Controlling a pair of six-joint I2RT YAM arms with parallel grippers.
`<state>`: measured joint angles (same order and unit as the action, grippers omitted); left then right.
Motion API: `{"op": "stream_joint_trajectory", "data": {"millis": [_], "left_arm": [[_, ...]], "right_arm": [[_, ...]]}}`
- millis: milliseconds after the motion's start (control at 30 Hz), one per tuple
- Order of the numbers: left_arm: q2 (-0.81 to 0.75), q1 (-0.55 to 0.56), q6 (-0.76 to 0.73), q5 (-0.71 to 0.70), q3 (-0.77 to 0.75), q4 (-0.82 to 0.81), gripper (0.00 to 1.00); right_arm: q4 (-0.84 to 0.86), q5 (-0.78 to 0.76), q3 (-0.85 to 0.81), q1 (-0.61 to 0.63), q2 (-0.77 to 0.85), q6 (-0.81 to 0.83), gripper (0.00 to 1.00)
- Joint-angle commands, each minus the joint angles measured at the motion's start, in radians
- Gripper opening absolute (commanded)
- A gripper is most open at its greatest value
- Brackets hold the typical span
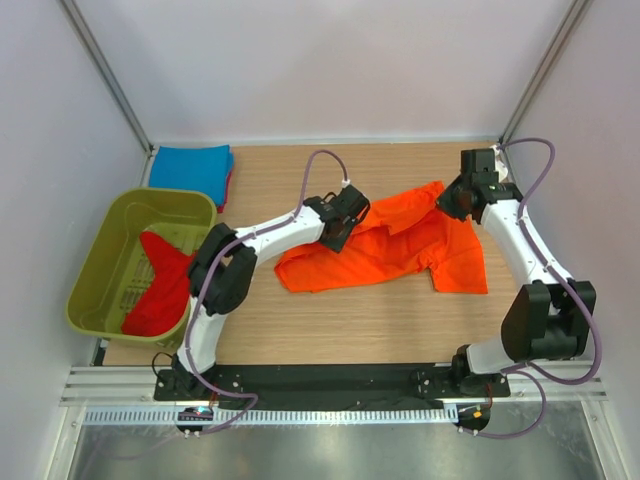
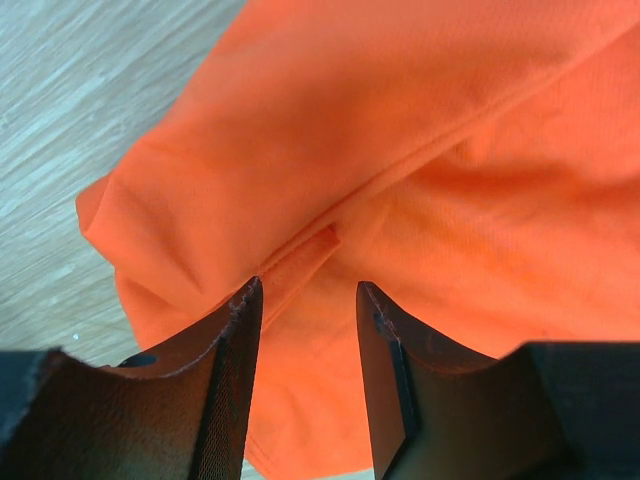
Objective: Fold and stack the t-shirts
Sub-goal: Flatten the tshirt out
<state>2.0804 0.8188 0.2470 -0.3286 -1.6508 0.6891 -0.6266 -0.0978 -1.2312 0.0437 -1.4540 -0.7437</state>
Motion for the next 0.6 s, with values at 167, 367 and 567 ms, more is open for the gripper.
{"op": "stream_joint_trajectory", "data": {"millis": [167, 367, 567], "left_arm": [[0.059, 0.0, 0.015, -0.029, -0.047, -0.033, 0.43], [0.084, 0.0, 0.017, -0.075, -0.058, -0.025, 0.38], [0.047, 0.019, 0.009, -0.056, -0.038, -0.056, 0.31]], "right_arm": [[0.045, 0.009, -0.054, -0.015, -0.014, 0.003, 0.01], [0.05, 0.018, -0.06, -0.019, -0.026, 0.001, 0.01], [0.053, 0.018, -0.065, -0.025, -0.037, -0.002, 0.01]]}}
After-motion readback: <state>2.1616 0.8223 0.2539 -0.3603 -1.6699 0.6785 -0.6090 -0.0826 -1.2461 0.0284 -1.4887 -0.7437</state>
